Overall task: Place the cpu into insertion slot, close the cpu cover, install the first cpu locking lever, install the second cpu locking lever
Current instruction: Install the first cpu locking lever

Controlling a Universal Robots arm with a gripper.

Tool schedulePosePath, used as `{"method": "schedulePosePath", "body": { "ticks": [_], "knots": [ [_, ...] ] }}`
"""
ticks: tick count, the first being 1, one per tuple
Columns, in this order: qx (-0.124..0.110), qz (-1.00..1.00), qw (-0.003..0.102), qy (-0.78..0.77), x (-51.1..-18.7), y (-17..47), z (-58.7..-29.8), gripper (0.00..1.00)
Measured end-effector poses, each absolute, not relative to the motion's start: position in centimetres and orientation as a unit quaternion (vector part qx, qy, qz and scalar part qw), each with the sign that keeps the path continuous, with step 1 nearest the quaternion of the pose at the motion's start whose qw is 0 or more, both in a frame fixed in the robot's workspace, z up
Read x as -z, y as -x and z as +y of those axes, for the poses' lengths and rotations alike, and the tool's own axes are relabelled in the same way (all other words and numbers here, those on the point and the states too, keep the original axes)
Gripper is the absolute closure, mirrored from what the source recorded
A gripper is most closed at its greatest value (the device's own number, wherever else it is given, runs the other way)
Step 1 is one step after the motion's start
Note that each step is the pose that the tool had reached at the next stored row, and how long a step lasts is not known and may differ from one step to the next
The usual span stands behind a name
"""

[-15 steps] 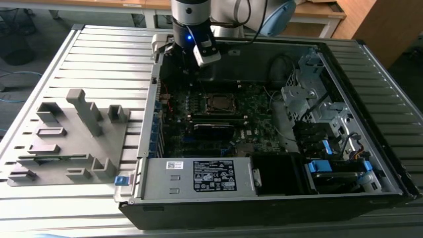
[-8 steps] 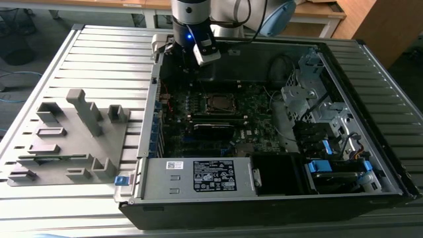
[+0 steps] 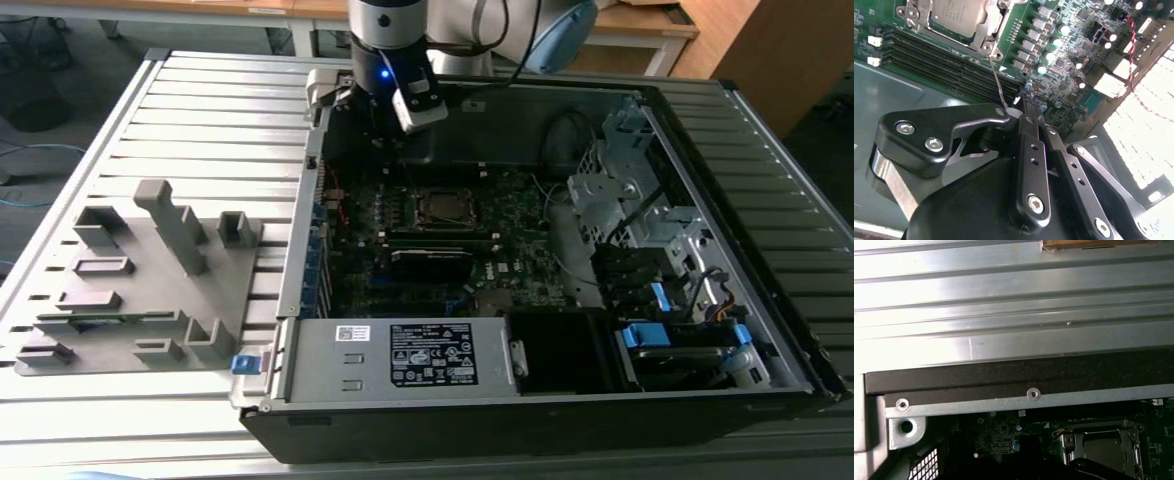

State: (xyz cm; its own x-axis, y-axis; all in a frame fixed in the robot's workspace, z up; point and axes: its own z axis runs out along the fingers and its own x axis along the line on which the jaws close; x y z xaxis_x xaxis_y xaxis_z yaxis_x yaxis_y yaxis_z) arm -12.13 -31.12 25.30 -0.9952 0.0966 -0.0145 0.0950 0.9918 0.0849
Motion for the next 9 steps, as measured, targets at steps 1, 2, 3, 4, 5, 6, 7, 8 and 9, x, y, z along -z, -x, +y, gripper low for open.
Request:
{"method": "schedulePosePath", "body": {
  "ticks": [1,2,3,4,5,6,7,8,9],
  "knots": [
    [-0.042,0.998,0.009,-0.048,-25.3,11.9,-31.1,0.89],
    [-0.042,0.998,0.009,-0.048,-25.3,11.8,-31.1,0.89],
    [-0.042,0.998,0.009,-0.048,-25.3,11.6,-31.1,0.89],
    [-0.042,0.998,0.009,-0.048,-25.3,11.4,-31.1,0.89],
    [-0.042,0.998,0.009,-0.048,-25.3,11.2,-31.1,0.89],
    [-0.042,0.998,0.009,-0.048,-25.3,11.0,-31.1,0.89],
    [-0.042,0.998,0.009,-0.048,-25.3,10.7,-31.1,0.89],
    [-0.042,0.998,0.009,-0.048,-25.3,10.5,-31.1,0.89],
    [-0.042,0.998,0.009,-0.048,-25.3,10.3,-31.1,0.89]
  ]
}}
